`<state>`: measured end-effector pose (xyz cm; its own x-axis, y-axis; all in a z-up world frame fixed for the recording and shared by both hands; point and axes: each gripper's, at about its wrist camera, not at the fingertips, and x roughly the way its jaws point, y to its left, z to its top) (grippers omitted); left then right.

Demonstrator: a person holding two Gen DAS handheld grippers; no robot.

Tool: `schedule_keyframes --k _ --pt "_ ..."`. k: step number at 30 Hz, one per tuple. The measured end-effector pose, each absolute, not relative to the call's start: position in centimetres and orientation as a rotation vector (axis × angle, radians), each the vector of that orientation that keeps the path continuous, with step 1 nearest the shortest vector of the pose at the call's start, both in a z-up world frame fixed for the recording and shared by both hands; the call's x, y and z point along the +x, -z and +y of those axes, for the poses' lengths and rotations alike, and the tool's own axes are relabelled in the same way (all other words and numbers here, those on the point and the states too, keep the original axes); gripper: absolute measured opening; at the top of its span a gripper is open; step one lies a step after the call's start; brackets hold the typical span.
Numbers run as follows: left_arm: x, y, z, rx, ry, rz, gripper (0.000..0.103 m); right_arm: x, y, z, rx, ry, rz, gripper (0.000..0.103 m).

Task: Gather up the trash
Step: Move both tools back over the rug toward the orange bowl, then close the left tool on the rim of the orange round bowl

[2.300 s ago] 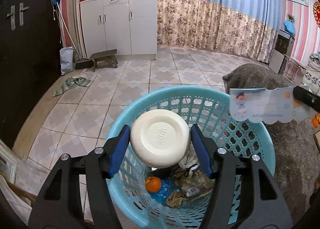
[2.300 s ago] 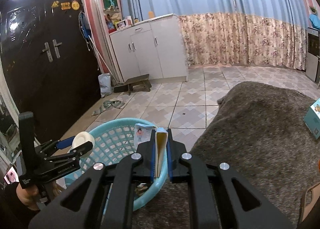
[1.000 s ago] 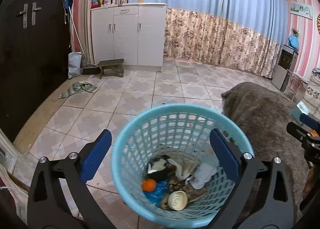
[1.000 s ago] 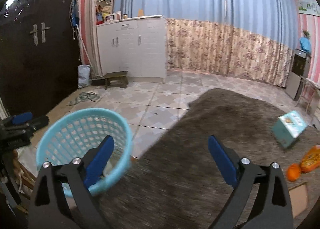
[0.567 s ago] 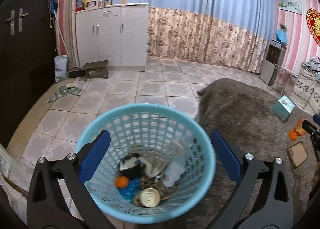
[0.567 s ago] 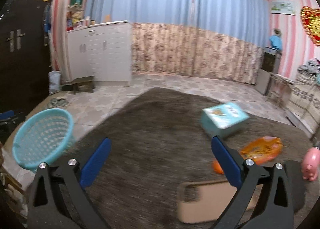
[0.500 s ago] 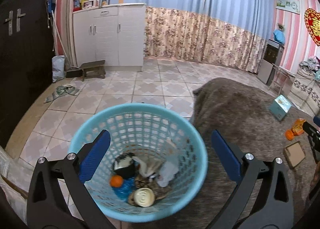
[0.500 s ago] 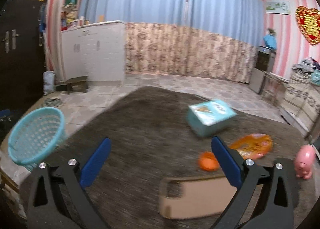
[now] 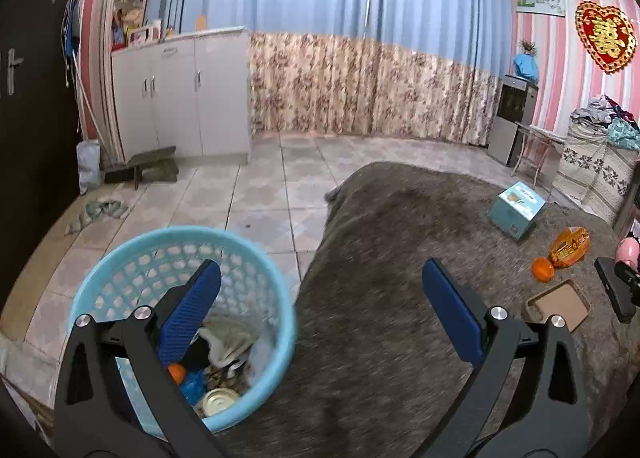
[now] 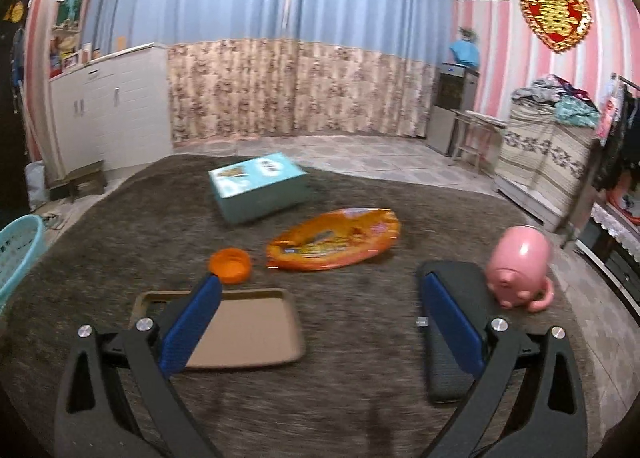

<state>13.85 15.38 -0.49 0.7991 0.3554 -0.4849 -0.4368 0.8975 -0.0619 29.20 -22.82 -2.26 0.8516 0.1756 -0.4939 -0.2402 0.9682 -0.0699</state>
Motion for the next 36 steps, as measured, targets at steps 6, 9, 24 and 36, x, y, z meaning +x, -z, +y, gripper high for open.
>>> schedule_keyframes --k 6,9,24,36 --pt "17.6 0.7 12.2 -0.167 -0.363 0.512 0.097 30.7 2.0 -27.1 -0.102 -0.156 0.512 0.098" --pt "20.3 0.7 9.6 -0.103 -0.296 0.541 0.097 31.7 2.1 -28.8 -0.115 -0.121 0.536 0.098" --pt "32.5 5.9 -1.7 -0.054 -0.028 0.753 0.097 33.5 4.2 -35.5 -0.107 0.006 0.570 0.098" --pt "36.1 8.4 -3.3 -0.094 -0.006 0.878 0.088 33.7 4.9 -34.7 -0.106 -0.006 0.558 0.098"
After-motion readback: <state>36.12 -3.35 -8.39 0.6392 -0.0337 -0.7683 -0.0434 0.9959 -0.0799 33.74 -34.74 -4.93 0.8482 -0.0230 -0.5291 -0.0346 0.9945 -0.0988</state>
